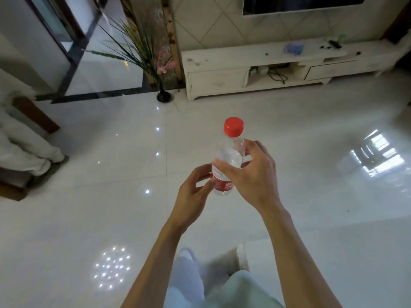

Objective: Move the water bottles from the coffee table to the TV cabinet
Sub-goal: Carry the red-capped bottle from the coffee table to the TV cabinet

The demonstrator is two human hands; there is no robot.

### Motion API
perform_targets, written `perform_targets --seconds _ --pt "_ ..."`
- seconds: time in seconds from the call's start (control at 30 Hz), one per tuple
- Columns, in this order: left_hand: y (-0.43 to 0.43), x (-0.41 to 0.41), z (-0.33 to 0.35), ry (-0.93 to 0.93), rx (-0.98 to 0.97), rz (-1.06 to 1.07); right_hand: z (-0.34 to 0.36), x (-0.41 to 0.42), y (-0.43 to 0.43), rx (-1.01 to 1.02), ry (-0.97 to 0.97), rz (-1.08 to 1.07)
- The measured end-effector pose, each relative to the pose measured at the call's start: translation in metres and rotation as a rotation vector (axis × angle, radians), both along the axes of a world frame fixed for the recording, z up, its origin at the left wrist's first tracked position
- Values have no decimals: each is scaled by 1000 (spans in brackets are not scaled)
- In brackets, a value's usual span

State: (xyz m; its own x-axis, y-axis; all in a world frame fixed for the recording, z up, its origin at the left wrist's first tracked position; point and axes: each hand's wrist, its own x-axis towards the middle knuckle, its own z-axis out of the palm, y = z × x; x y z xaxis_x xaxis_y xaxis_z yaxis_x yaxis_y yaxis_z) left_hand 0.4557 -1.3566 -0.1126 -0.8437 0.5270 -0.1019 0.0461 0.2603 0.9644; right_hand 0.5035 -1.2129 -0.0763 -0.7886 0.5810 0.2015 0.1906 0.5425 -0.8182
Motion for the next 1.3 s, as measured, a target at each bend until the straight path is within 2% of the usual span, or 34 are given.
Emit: perform_targets --seconds 0.3,0.63,0.8,1.07,1.3 --pt "48 -105 -22 7 69 23 -17 -101 43 -1 -6 -29" --pt "121 -321 -12 12 70 -144 7 -289 104 -7 -28 -192" --pt "124 -325 -13 0 101 -127 -1 -296 108 -22 -25 -169" --pt "178 -398 -17 -31 100 -148 -8 -371 162 1 -40 -214" --pt "241 -472 -23 -13 59 -102 -18 -452 232 -1 -40 -132"
